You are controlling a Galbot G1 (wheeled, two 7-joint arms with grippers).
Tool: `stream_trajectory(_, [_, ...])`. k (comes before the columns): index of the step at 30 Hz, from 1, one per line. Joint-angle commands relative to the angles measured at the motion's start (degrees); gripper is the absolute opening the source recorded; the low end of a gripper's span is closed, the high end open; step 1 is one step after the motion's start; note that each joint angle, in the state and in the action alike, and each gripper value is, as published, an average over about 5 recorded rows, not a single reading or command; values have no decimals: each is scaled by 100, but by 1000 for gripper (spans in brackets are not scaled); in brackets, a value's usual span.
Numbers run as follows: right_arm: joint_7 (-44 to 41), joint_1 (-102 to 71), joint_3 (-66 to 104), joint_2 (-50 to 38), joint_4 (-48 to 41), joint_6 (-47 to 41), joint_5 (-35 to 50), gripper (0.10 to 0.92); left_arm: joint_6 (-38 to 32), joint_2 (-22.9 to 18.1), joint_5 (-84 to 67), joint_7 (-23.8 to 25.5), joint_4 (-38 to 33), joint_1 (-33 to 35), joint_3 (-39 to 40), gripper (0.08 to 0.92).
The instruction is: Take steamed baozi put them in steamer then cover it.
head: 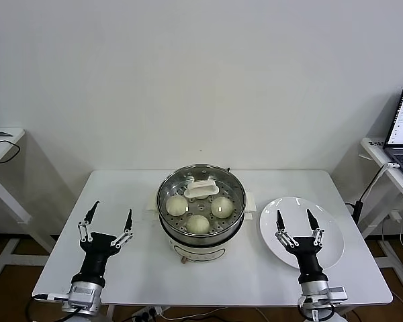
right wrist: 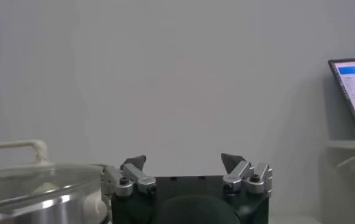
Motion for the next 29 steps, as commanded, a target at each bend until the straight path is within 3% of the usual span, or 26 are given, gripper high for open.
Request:
stream_trajectory(1, [5,-58,-7,19,125,-80,-43,823,-300,-102,-442,-11,80,158,-240,823])
stream_trajectory(29, [116,-184,30,22,220,-265,-289,823,-309,-57,-398,7,54,195,-136,823])
